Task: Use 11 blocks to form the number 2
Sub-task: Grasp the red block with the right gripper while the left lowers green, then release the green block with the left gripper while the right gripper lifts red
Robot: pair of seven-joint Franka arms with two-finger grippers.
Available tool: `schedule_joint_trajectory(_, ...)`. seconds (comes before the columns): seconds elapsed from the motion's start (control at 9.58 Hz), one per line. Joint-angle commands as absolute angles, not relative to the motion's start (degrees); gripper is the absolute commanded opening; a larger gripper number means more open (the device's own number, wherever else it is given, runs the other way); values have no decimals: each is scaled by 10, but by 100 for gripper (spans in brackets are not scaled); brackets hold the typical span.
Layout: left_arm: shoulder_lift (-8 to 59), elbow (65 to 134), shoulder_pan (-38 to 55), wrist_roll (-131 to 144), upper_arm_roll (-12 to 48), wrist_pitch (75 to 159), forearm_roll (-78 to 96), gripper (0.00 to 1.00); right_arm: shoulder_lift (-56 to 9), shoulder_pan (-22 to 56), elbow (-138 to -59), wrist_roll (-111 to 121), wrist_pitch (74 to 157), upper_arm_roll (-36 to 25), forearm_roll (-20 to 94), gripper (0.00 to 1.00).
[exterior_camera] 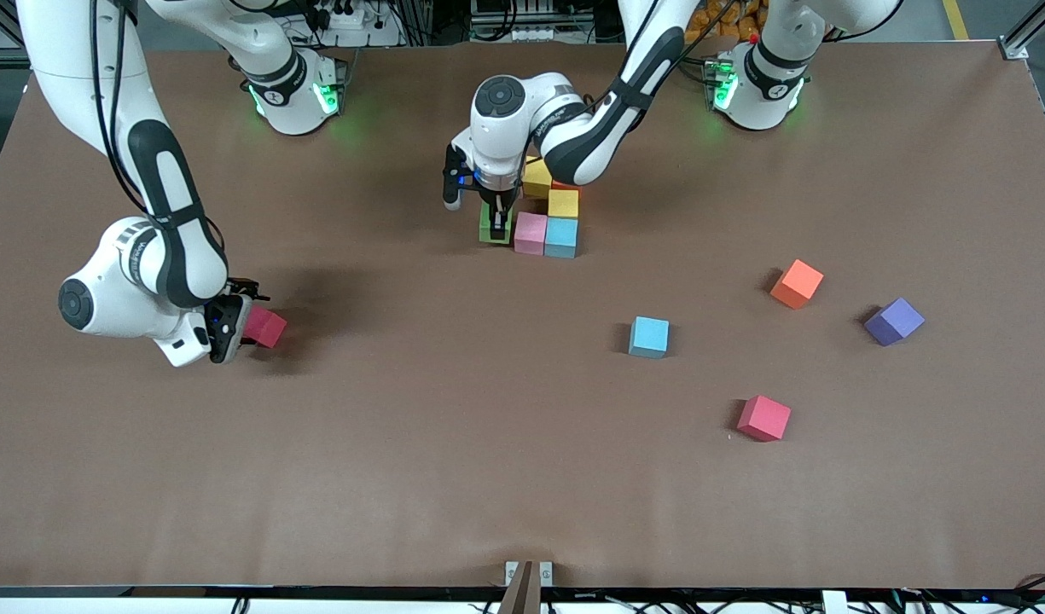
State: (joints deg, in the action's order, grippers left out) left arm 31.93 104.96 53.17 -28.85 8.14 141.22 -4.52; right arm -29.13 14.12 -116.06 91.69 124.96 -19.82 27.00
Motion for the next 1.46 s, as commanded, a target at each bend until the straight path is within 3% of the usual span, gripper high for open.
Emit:
schedule_joint_trajectory(0.0, 304, 1068, 527, -321, 86, 1420, -63, 0, -292, 129, -1161, 933, 1252, -190, 285, 46)
schedule_joint_trajectory(0.1, 305, 1068, 527, -325, 86, 1419, -63, 0, -291, 130, -1158, 929, 1252, -190, 285, 33)
schedule_joint_trajectory(0.31, 308, 1068, 527, -328, 86, 1419, -68, 0, -291, 134, -1148, 919, 1247, -190, 287, 24)
schedule_joint_trajectory(1.36, 333, 1056, 529, -321, 86, 1421, -71, 0, -267, 231, -1123, 649, 1253, -177, 350, 22)
